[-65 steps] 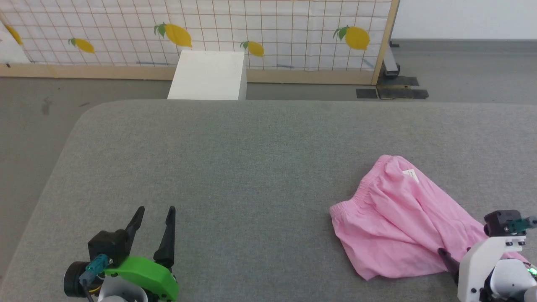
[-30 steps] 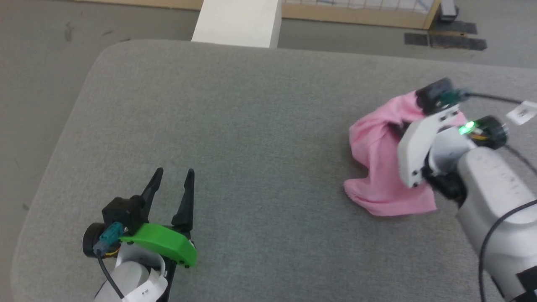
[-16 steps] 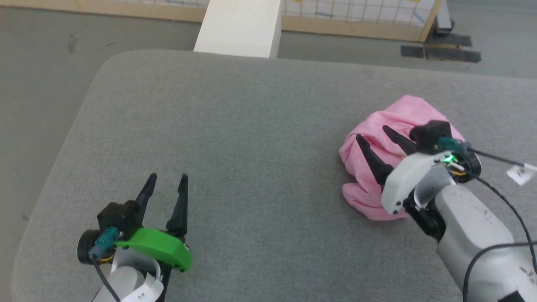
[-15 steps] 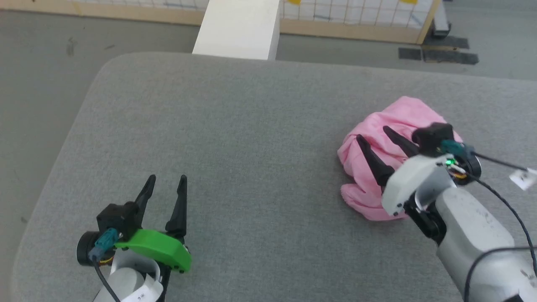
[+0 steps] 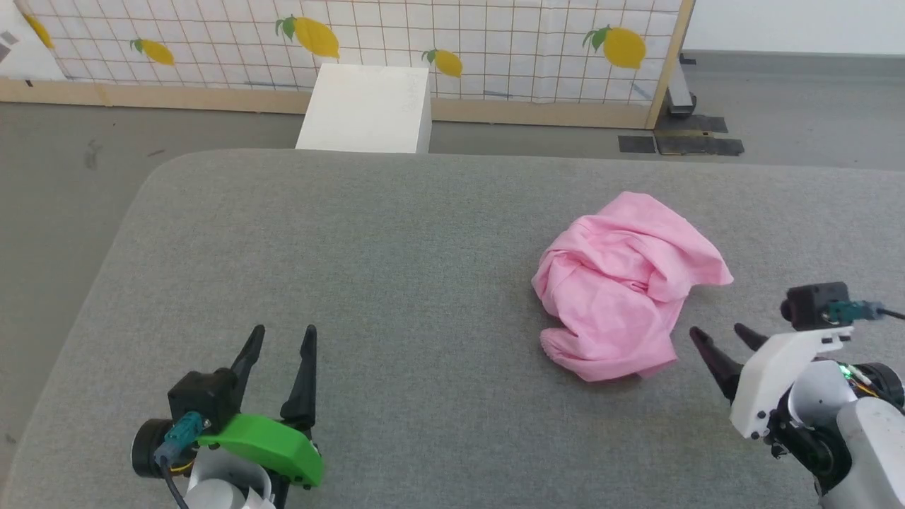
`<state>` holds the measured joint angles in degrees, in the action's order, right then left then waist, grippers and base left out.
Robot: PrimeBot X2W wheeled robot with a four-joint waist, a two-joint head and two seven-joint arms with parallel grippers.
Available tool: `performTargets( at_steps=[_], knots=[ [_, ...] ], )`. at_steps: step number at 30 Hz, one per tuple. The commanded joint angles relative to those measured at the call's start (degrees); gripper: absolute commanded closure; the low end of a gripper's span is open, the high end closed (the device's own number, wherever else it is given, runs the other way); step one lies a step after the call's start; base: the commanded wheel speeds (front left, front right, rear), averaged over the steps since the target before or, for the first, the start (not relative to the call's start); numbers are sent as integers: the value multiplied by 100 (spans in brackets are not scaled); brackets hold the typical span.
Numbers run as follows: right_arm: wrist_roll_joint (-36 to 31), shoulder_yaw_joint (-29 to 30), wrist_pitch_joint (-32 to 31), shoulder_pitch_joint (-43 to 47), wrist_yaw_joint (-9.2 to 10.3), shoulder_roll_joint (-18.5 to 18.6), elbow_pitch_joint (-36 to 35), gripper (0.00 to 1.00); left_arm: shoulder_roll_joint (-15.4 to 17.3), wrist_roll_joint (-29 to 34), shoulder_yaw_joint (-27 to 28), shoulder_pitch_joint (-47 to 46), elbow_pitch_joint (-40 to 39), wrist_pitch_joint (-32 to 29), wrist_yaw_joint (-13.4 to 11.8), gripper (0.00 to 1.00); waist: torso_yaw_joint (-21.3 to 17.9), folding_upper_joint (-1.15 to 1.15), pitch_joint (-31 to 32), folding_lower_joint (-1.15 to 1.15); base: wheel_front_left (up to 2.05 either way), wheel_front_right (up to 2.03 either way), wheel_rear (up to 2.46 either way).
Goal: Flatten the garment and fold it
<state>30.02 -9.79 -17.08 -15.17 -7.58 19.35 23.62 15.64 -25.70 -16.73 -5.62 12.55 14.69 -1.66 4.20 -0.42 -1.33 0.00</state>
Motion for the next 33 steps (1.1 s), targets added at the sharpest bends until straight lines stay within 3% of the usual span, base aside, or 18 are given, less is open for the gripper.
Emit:
performTargets(
  at_steps=[1, 7, 14, 15, 16, 17, 26, 33],
  knots=[
    [34, -26, -166, -1, 9, -17, -73, 0, 12, 44, -21, 13, -17, -8, -34, 0, 19, 42, -33, 0, 0, 0, 0],
    [50, -176, -702, -360, 9, -109, 56, 0, -29, 46, -76, -102, -60, -4, -6, 0, 118, 42, -241, 0, 0, 0, 0],
    [224, -628, -1114, -893, 9, -148, 793, 0, -106, 51, -114, -265, -4, 10, 59, 0, 258, 42, -506, 0, 0, 0, 0],
    [259, -700, -1174, -931, 9, -149, 898, 27, -115, 53, -114, -280, 14, 12, 65, 0, 267, 42, -514, 0, 0, 0, 0],
    [318, -766, -1187, -971, 9, -153, 992, 78, -124, 55, -113, -290, 35, 14, 73, 0, 278, 42, -516, 0, 0, 0, 0],
    [366, -799, -1168, -991, 9, -156, 1052, 100, -131, 56, -112, -295, 51, 15, 78, 0, 286, 42, -512, 0, 0, 0, 0],
    [593, -839, -401, -823, 9, 74, 936, 100, -135, 69, -41, -151, 137, 25, 59, 0, 151, 42, -213, 0, 0, 0, 0],
    [246, -248, 93, -320, 9, 249, 524, 100, -109, 66, -19, -30, 96, 27, 29, 0, 8, 42, -19, 0, 0, 0, 0]
  ],
)
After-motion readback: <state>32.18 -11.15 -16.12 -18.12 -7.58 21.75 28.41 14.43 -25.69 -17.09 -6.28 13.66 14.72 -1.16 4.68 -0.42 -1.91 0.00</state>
